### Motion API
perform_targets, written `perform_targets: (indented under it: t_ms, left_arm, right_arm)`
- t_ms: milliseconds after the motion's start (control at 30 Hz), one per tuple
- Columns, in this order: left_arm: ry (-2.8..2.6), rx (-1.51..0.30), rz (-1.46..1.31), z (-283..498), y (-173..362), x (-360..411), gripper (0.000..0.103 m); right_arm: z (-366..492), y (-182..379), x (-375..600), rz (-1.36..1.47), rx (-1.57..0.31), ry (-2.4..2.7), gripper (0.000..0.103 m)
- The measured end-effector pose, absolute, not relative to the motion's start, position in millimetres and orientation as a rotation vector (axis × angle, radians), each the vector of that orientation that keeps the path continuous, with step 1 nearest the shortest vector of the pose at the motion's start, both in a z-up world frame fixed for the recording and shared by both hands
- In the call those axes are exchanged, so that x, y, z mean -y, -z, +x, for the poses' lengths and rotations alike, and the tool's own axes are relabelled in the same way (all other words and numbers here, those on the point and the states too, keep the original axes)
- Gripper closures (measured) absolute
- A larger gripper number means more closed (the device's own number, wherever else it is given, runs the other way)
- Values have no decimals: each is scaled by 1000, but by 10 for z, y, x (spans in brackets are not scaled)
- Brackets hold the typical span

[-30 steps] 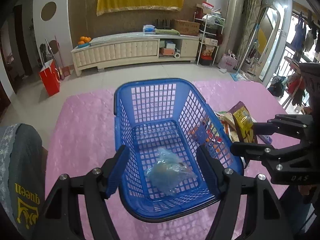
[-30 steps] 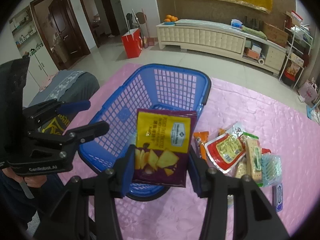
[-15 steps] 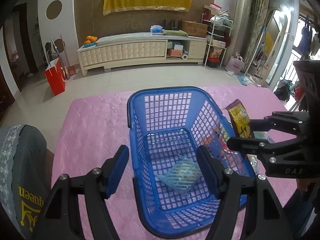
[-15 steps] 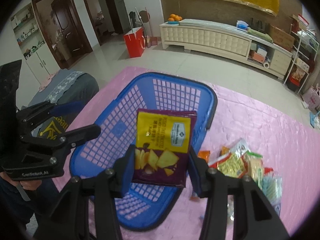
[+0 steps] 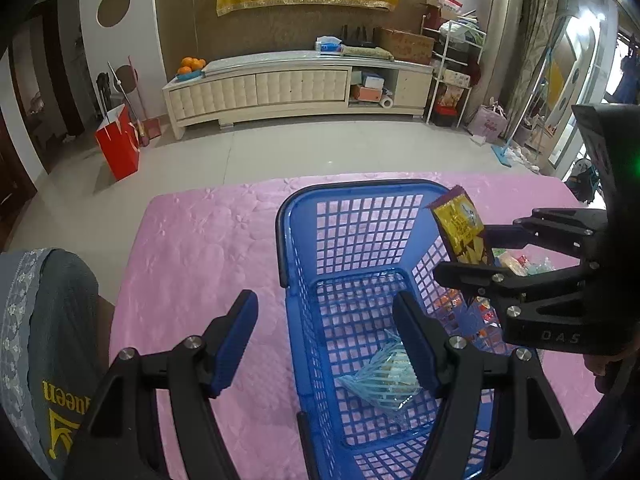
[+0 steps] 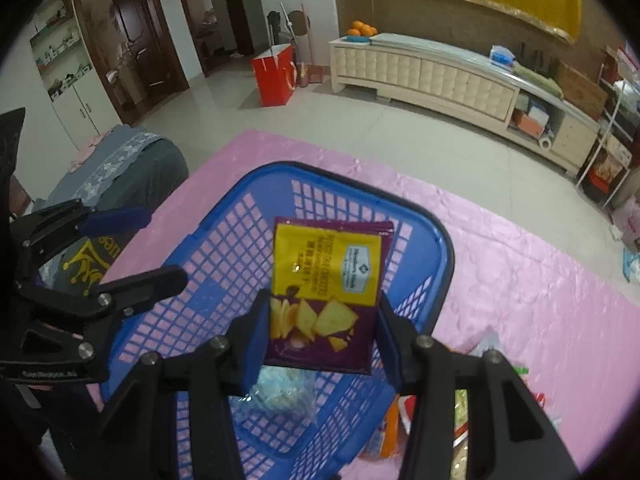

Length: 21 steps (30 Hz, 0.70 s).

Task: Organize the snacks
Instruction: 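Lower the purple chips box into the basket and open the right tool, then move both tools back from the basket to the snack pile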

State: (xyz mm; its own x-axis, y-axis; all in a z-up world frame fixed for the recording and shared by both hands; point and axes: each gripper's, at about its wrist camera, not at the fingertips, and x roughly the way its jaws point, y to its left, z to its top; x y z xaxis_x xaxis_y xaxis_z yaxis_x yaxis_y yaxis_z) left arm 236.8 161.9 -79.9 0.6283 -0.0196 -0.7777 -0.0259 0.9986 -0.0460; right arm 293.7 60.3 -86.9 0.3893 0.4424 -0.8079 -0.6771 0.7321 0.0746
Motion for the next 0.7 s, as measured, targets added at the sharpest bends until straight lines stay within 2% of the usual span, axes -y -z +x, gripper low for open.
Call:
perform_targets:
  t_ms: [100,167,200,233,267,300,700]
  left_arm:
    - [-13,-900,-67,2389,834,-1659,35]
    - [-15,-904,-73,2386,851,-1670,35]
    - [-11,-906,-76,2385,853,-1675,35]
    - [-10,-909,-77,2383,855,-1672,35]
    - [-11,-911,-77,2373,859,-1670,28]
    - [-14,-908,-76,2365,858,-1680,26]
    - [35,-853,-54,2085,547,-1366,26]
  right_arm:
    - [2995,917,-625,-295,-942,-735,48]
    - [2996,924,-608,-305,-933,-722,33]
    - [2994,908,-590,-298,-918,-707,20]
    - [2990,870,-539,-272,-893,-689,13]
    - [2980,844,-501,-253,-882,-686,11]
    - [2973,823,-474,-241,-881,-687,8]
    - [2638,400,27,-226,-859,-622,8]
